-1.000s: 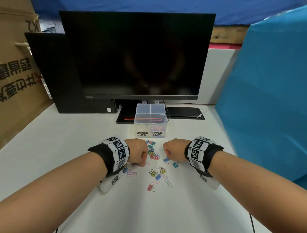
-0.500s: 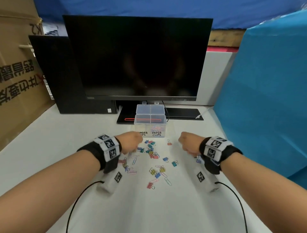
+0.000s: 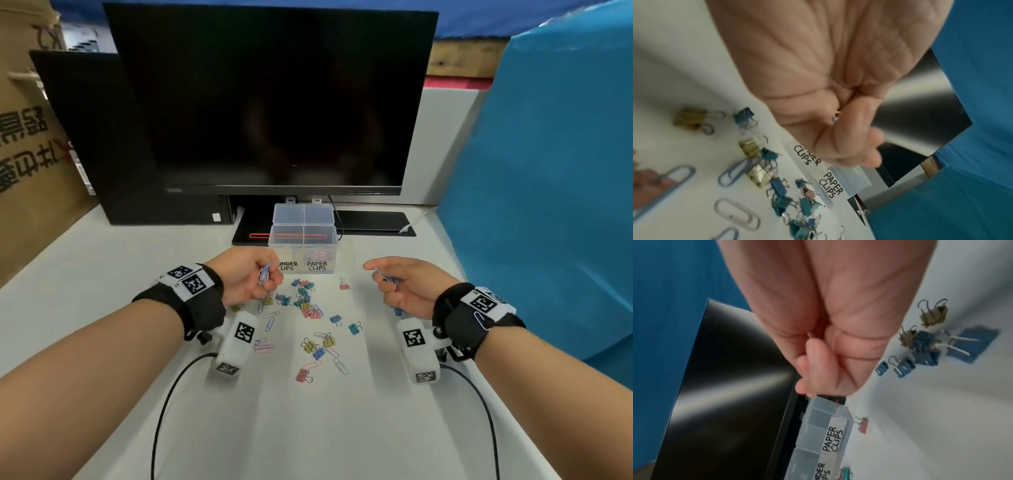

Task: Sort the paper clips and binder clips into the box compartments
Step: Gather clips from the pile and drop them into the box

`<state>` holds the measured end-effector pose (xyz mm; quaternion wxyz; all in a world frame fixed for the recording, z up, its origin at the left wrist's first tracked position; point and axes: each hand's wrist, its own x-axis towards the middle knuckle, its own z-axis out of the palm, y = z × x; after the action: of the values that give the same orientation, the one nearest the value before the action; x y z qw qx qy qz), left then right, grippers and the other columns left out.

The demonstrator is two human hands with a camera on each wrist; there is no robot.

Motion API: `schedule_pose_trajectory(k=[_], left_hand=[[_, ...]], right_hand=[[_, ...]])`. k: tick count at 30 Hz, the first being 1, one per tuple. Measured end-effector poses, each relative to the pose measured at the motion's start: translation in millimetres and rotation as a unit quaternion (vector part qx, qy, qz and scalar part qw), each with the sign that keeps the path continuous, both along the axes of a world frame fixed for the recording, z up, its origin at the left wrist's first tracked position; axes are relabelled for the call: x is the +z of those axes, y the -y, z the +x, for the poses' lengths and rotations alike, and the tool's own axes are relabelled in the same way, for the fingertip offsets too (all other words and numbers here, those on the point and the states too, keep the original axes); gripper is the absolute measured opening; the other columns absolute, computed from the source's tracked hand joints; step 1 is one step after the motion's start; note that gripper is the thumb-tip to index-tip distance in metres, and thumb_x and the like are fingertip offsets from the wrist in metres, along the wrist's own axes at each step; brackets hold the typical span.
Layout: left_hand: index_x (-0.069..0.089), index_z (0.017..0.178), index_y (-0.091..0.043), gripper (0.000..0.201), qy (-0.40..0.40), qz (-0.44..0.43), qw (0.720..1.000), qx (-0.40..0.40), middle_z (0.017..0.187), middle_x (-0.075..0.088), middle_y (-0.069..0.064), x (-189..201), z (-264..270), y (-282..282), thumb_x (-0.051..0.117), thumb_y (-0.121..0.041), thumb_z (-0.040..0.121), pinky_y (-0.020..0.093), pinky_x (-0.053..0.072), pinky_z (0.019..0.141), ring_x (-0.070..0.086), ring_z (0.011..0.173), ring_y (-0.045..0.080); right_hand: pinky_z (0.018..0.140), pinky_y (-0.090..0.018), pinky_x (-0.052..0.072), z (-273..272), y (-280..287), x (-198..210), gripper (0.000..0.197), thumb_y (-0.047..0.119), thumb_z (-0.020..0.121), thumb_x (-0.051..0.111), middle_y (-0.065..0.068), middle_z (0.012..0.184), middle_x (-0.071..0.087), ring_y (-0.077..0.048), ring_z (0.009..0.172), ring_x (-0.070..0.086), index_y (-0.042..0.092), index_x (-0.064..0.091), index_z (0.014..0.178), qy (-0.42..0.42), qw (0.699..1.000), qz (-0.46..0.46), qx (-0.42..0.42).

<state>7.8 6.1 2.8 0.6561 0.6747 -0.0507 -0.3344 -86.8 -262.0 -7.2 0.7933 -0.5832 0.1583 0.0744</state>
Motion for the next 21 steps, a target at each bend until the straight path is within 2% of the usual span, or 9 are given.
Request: schedule_pose_trajectory(k=[4,7,9,10,12,13,15,17,21], left_hand=[[0.044,0.065,-0.008,0.025,-0.03,-0.084,0.996,-0.019,0.062,0.047,0.011,-3,0,4,0.024,-0.002,0.08,0.014,0.024,0.035,0.036,0.041,0.014],[0.045,0.065,-0.01,0.024,-0.047,-0.102,0.993,-0.042,0.06,0.047,0.006,-3,0,9,0.033,-0.017,0.085,0.016,0.019,0.037,0.035,0.041,0.012],[0.042,0.063,-0.015,0.033,-0.035,-0.056,0.997,-0.043,0.055,0.041,0.0,-4,1,15,0.041,-0.027,0.095,0.016,0.016,0.037,0.031,0.039,0.008],[0.039,0.063,-0.018,0.037,-0.019,-0.015,0.999,-0.045,0.052,0.037,-0.003,-4,0,19,0.045,-0.03,0.097,0.016,0.016,0.036,0.028,0.038,0.007],[0.039,0.064,-0.019,0.039,0.058,0.115,0.99,-0.064,0.05,0.031,-0.005,-5,-2,28,0.048,-0.037,0.097,0.019,0.02,0.039,0.024,0.04,0.009],[0.043,0.067,-0.017,0.038,0.12,0.194,0.97,-0.086,0.053,0.032,-0.004,-5,-4,31,0.047,-0.04,0.097,0.021,0.024,0.043,0.026,0.044,0.011],[0.051,0.078,-0.014,0.034,0.264,0.32,0.899,-0.143,0.063,0.04,-0.004,-5,-8,37,0.041,-0.038,0.1,0.023,0.032,0.053,0.036,0.055,0.013],[0.055,0.091,-0.013,0.026,0.362,0.374,0.834,-0.182,0.08,0.048,-0.003,-5,-14,42,0.034,-0.024,0.103,0.024,0.036,0.067,0.046,0.075,0.015],[0.06,0.109,-0.012,0.03,0.399,0.396,0.803,-0.198,0.091,0.051,-0.002,-4,-17,42,0.03,-0.013,0.101,0.023,0.037,0.078,0.046,0.087,0.015]], right_hand=[[0.036,-0.017,0.028,4,-10,1,0.026,0.011,0.095,0.037,-0.005,0.067,0.047,-0.011,0.044,0.041,0.004,0.06,0.083,-0.039,0.998,0.02,0.034],[0.038,-0.018,0.021,9,-24,5,0.024,0.013,0.095,0.044,-0.002,0.063,0.041,-0.01,0.043,0.031,0.012,0.05,0.072,-0.069,0.983,-0.139,0.094],[0.04,-0.02,0.024,11,-37,8,0.021,0.013,0.094,0.047,-0.003,0.067,0.044,-0.011,0.047,0.029,0.014,0.048,0.073,-0.074,0.912,-0.363,0.175],[0.042,-0.02,0.03,11,-43,8,0.017,0.017,0.095,0.048,-0.005,0.077,0.051,-0.013,0.052,0.035,0.015,0.048,0.078,-0.058,0.843,-0.49,0.213],[0.063,-0.019,0.041,12,-53,6,0.012,0.028,0.095,0.05,-0.005,0.101,0.057,-0.016,0.073,0.047,0.018,0.048,0.09,-0.009,0.71,-0.651,0.268],[0.072,-0.023,0.039,11,-57,5,0.014,0.032,0.094,0.051,-0.004,0.104,0.056,-0.017,0.083,0.048,0.019,0.047,0.093,-0.001,0.679,-0.676,0.286],[0.076,-0.027,0.037,9,-62,4,0.016,0.034,0.094,0.052,-0.006,0.108,0.057,-0.02,0.089,0.047,0.02,0.045,0.095,-0.001,0.644,-0.69,0.331],[0.075,-0.027,0.037,11,-61,2,0.01,0.027,0.094,0.052,-0.008,0.109,0.059,-0.02,0.089,0.047,0.019,0.045,0.093,0.01,0.621,-0.7,0.353],[0.075,-0.025,0.035,15,-48,1,0.008,0.012,0.092,0.046,-0.002,0.1,0.058,-0.018,0.086,0.047,0.019,0.047,0.088,0.017,0.611,-0.724,0.32]])
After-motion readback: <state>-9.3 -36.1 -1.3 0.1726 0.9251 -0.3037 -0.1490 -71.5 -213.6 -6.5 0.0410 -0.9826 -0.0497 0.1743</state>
